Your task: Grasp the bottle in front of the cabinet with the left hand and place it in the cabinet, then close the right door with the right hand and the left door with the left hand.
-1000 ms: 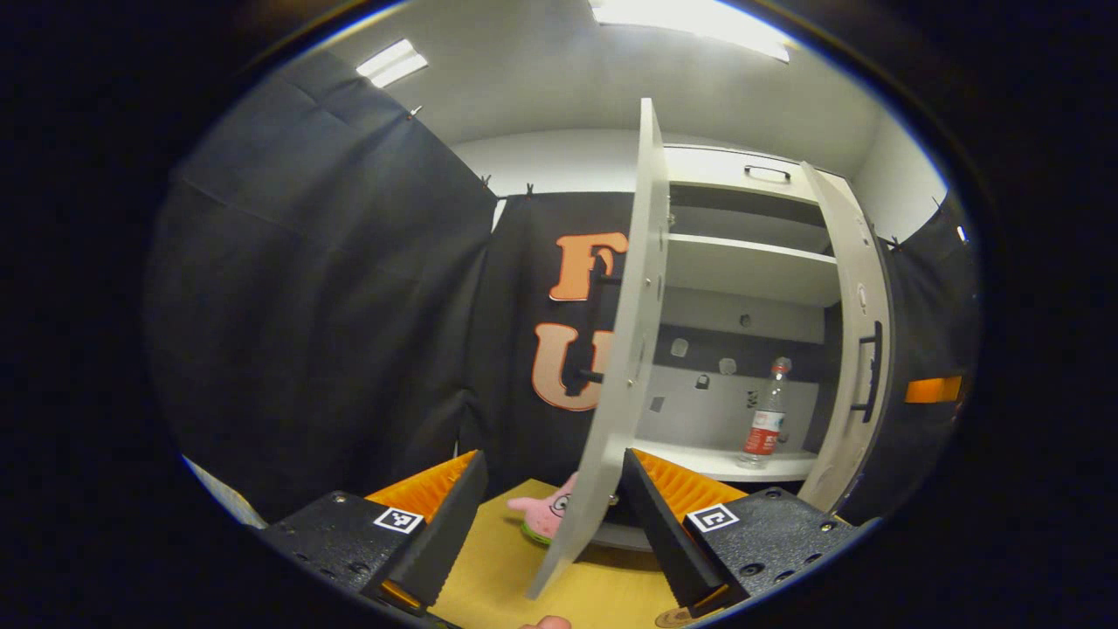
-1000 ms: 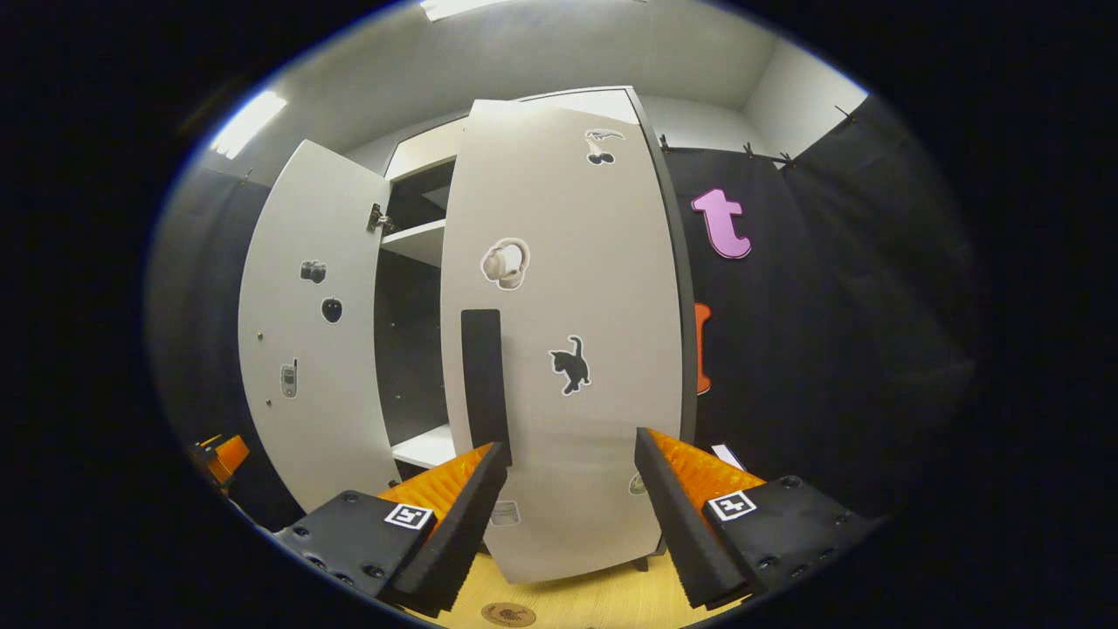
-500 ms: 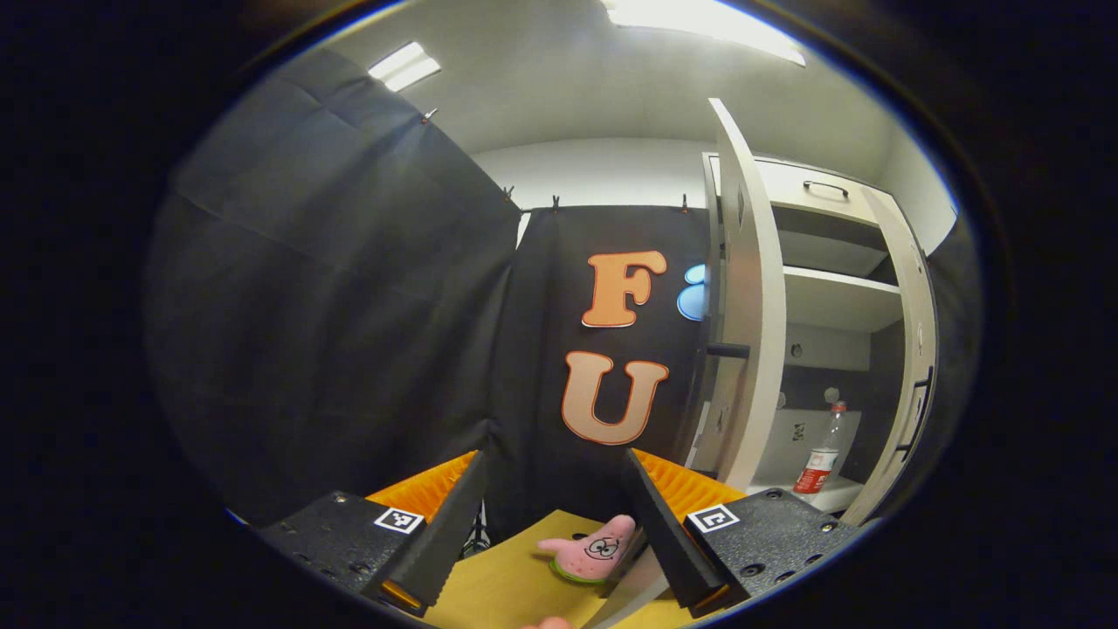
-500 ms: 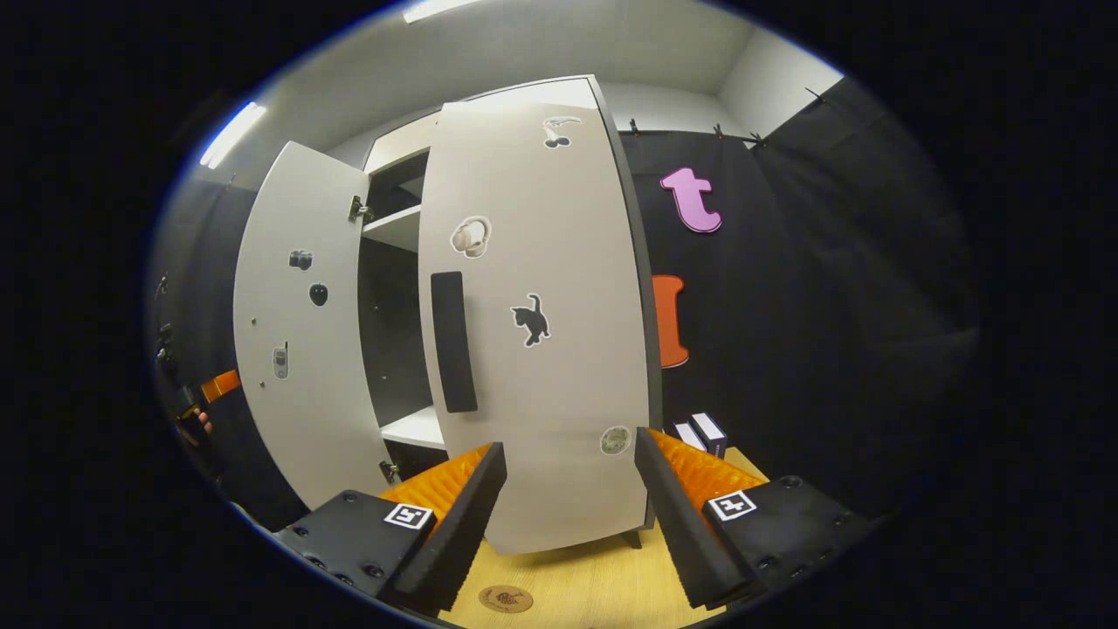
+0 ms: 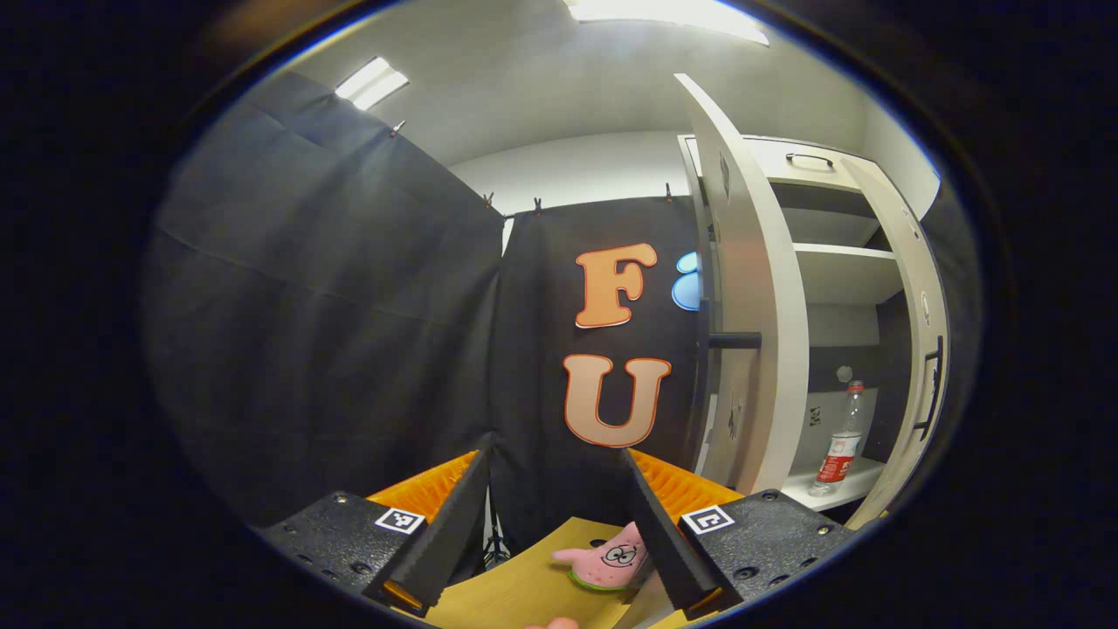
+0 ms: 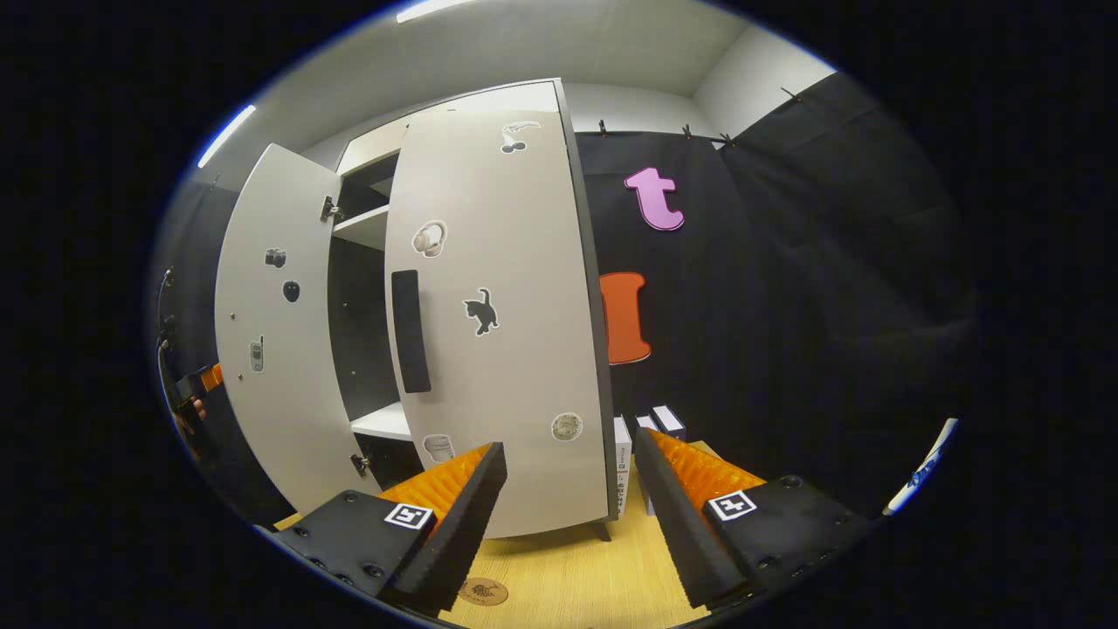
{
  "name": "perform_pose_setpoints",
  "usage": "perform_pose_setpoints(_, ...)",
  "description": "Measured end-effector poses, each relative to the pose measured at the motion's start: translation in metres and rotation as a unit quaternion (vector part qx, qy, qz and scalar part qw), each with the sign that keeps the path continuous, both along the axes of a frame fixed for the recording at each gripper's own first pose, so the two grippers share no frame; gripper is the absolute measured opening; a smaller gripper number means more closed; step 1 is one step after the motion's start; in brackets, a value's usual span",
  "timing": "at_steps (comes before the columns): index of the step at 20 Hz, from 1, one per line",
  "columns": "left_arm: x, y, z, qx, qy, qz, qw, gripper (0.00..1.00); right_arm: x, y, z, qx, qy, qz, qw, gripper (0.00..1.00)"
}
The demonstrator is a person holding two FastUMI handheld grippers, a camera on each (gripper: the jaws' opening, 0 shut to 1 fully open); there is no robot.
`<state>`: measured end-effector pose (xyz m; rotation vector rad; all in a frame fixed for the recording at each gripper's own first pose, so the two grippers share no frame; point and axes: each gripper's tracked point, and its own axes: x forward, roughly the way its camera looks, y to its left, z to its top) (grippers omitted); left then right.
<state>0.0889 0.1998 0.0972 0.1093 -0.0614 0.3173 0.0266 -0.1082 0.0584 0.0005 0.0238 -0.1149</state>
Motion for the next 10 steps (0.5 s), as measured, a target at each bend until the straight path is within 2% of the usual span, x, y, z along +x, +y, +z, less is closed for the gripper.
perform_pose_setpoints(1,0.002,-0.004,-0.001,0.002,0.003,-0.011,1.000,0.87,-0.001,-0.004,0.000,0.002,-0.001,-0.004,1.000,0.98)
perform_pose_setpoints(2,0.002,-0.009,-0.002,0.002,0.007,-0.018,1.000,0.92,-0.001,-0.008,0.001,0.005,-0.002,-0.007,1.000,0.98)
perform_pose_setpoints(3,0.002,-0.014,-0.002,0.004,0.010,-0.025,1.000,0.87,-0.001,-0.011,0.001,0.007,-0.003,-0.009,1.000,0.98)
perform_pose_setpoints(4,0.002,-0.020,-0.002,0.006,0.013,-0.031,0.999,0.92,-0.003,-0.014,0.001,0.009,-0.004,-0.011,1.000,0.98)
perform_pose_setpoints(7,0.000,-0.042,-0.003,0.009,0.016,-0.048,0.999,0.92,-0.003,-0.021,0.000,0.011,-0.003,-0.011,1.000,0.98)
perform_pose_setpoints(8,0.001,-0.049,-0.003,0.009,0.018,-0.055,0.998,0.87,-0.004,-0.022,-0.002,0.009,-0.002,-0.012,1.000,0.98)
perform_pose_setpoints(10,0.001,-0.066,-0.005,0.007,0.024,-0.071,0.997,0.87,-0.006,-0.026,-0.002,0.005,0.000,-0.015,1.000,0.98)
